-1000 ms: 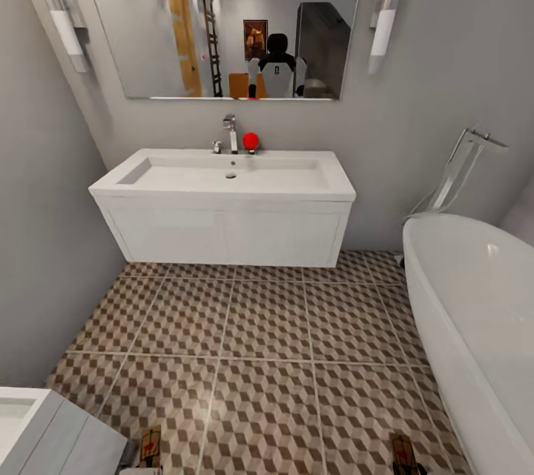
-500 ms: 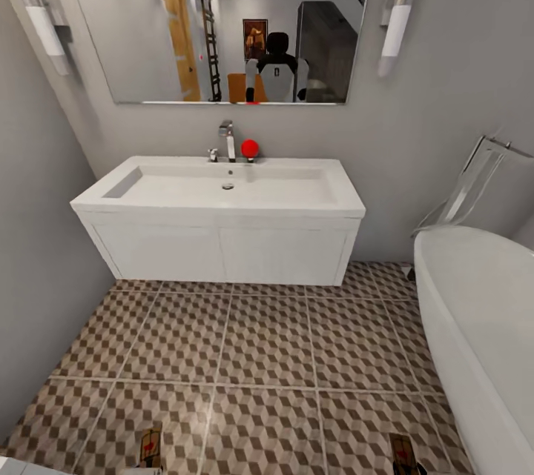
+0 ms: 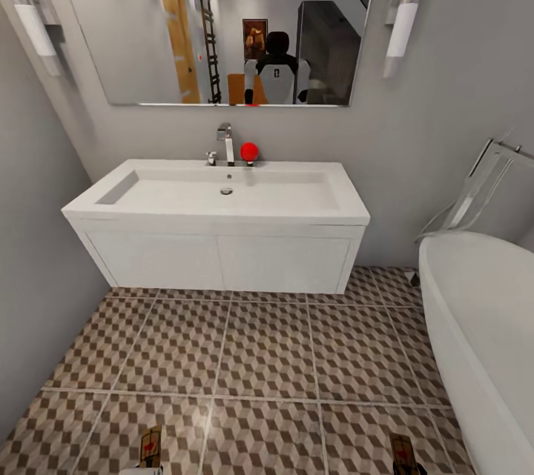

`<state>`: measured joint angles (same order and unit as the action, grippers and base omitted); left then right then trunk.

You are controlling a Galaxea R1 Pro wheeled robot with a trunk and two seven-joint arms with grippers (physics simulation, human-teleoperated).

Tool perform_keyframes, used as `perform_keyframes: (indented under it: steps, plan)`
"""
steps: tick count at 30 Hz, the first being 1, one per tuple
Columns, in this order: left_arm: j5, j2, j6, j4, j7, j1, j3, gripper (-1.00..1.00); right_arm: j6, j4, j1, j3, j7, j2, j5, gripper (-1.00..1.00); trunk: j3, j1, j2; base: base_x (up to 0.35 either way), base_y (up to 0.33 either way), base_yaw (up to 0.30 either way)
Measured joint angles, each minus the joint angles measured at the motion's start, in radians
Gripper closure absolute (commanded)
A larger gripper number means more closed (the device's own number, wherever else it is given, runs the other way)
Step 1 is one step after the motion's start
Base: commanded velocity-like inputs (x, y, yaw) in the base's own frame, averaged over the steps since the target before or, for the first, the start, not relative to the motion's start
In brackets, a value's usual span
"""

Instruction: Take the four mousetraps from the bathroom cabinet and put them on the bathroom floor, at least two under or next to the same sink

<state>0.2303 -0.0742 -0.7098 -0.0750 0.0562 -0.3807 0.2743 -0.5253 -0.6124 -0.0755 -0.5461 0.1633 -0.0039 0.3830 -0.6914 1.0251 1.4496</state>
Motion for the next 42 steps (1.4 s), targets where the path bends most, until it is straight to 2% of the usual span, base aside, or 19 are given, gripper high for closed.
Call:
perform_keyframes:
  steps: [9,11,13,15,18,21,24,26,28,31,33,35,37,39,42]
  plan:
    - [-0.001,0.004,0.000,0.002,0.001,0.000,0.000,1.00,0.000,0.001,0.000,0.006,0.003,0.000,0.002,1.00,0.000,0.000,0.000,0.000,0.000,0.000]
    - [0.000,0.007,0.026,0.004,0.001,0.000,-0.003,1.00,0.002,0.001,0.000,0.017,0.004,0.000,0.006,1.00,0.000,0.000,0.000,0.000,0.000,0.000]
    - [-0.004,0.009,0.139,0.012,0.003,0.000,-0.005,1.00,0.011,-0.001,0.000,0.043,0.001,-0.001,0.009,1.00,0.000,0.000,0.000,0.000,0.000,0.000]
    - [-0.007,0.009,0.329,0.067,0.001,-0.001,-0.006,1.00,0.046,-0.008,-0.005,0.078,-0.008,-0.002,0.010,1.00,0.000,0.000,0.000,0.000,0.000,0.000]
    - [-0.012,0.002,0.623,0.303,-0.001,-0.002,-0.007,1.00,0.188,-0.041,-0.058,0.128,-0.039,-0.002,0.007,1.00,0.000,0.000,0.000,0.000,0.000,0.000]
    - [-0.013,-0.005,0.851,0.551,-0.001,-0.004,-0.008,1.00,0.330,-0.068,-0.164,0.188,-0.063,0.001,0.004,1.00,0.000,0.000,0.000,0.000,0.000,0.000]
    - [-0.012,-0.006,0.986,0.687,0.003,-0.016,-0.017,1.00,0.384,-0.075,-0.255,0.220,-0.074,0.016,0.006,1.00,0.000,0.000,0.000,0.000,0.000,0.000]
    - [-0.013,-0.002,1.032,0.749,0.019,-0.047,-0.056,1.00,0.405,-0.077,-0.316,0.231,-0.085,0.041,0.004,1.00,0.000,0.000,0.000,0.000,0.000,0.000]
    - [-0.014,0.005,1.051,0.772,0.034,-0.082,-0.097,1.00,0.420,-0.077,-0.364,0.234,-0.101,0.065,0.003,1.00,0.000,0.000,0.000,0.000,0.000,0.000]
    - [-0.014,0.009,1.046,0.758,0.041,-0.104,-0.123,1.00,0.427,-0.078,-0.400,0.237,-0.116,0.098,0.003,1.00,0.000,0.000,0.000,0.000,0.000,0.000]
    - [-0.014,0.009,0.982,0.696,0.042,-0.108,-0.127,1.00,0.429,-0.068,-0.408,0.248,-0.116,0.113,0.003,1.00,0.000,0.000,0.000,0.000,0.000,0.000]
    - [-0.015,0.009,0.837,0.587,0.042,-0.110,-0.129,1.00,0.431,-0.055,-0.411,0.292,-0.114,0.118,0.003,1.00,0.000,0.000,0.000,0.000,0.000,0.000]
    - [-0.014,0.009,0.759,0.532,0.039,-0.111,-0.129,1.00,0.432,-0.050,-0.412,0.322,-0.113,0.118,0.003,1.00,0.000,0.000,0.000,0.000,0.000,0.000]
    - [-0.015,0.009,0.725,0.507,0.038,-0.111,-0.127,1.00,0.430,-0.048,-0.413,0.338,-0.113,0.116,0.003,1.00,0.000,0.000,0.000,0.000,0.000,0.000]
    - [-0.016,0.014,0.711,0.505,0.037,-0.111,-0.125,1.00,0.423,-0.048,-0.413,0.345,-0.098,0.116,0.003,1.00,0.000,0.000,0.000,0.000,0.000,0.000]
